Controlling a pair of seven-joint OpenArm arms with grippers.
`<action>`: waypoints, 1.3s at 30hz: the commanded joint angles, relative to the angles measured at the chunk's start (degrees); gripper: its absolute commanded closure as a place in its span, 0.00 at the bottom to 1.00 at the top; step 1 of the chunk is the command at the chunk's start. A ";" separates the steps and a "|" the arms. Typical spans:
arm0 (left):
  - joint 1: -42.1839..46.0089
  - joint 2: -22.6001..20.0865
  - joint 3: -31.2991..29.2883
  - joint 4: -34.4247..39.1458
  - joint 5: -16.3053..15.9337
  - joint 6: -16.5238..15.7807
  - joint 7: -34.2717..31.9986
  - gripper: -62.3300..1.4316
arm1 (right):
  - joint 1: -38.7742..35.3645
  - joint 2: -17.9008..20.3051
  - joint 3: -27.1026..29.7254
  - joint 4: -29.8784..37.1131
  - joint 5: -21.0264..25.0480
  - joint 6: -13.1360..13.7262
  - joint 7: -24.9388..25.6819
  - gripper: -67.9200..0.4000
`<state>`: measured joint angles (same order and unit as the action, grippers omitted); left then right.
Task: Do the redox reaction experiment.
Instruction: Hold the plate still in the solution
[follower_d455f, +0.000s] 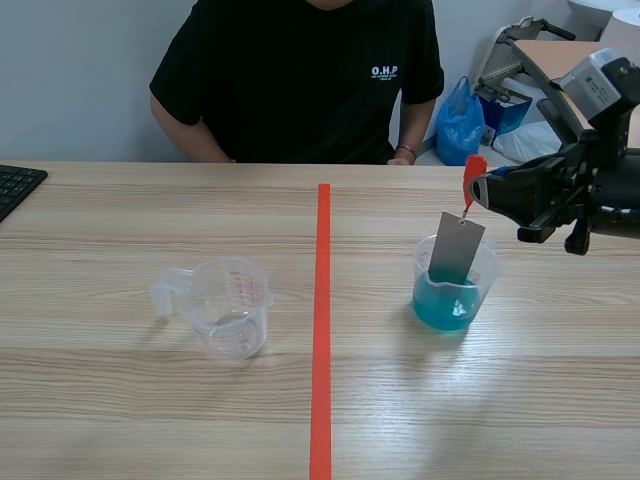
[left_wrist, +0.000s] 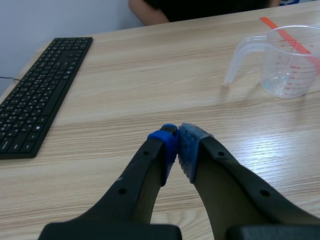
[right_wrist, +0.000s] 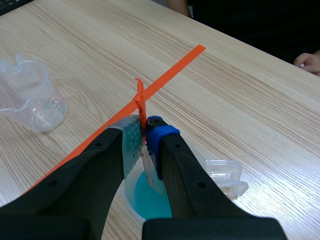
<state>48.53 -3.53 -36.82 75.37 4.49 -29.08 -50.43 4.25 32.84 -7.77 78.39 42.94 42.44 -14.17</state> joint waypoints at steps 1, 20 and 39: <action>-0.11 -0.46 -0.17 0.57 -0.79 -0.15 -1.18 0.91 | 0.52 0.81 -0.13 0.24 -0.79 0.28 -0.90 0.97; -0.11 -0.46 -0.17 0.57 -0.76 -0.15 -1.18 0.91 | 0.50 4.04 0.26 4.28 3.91 0.28 -3.37 0.97; -0.11 -0.46 -0.17 0.57 -0.76 -0.15 -1.18 0.91 | 0.50 12.59 8.13 17.16 24.28 0.28 -14.10 0.97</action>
<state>48.53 -3.53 -36.82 75.37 4.49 -29.10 -50.43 3.90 44.03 -0.60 94.83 66.26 42.28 -28.86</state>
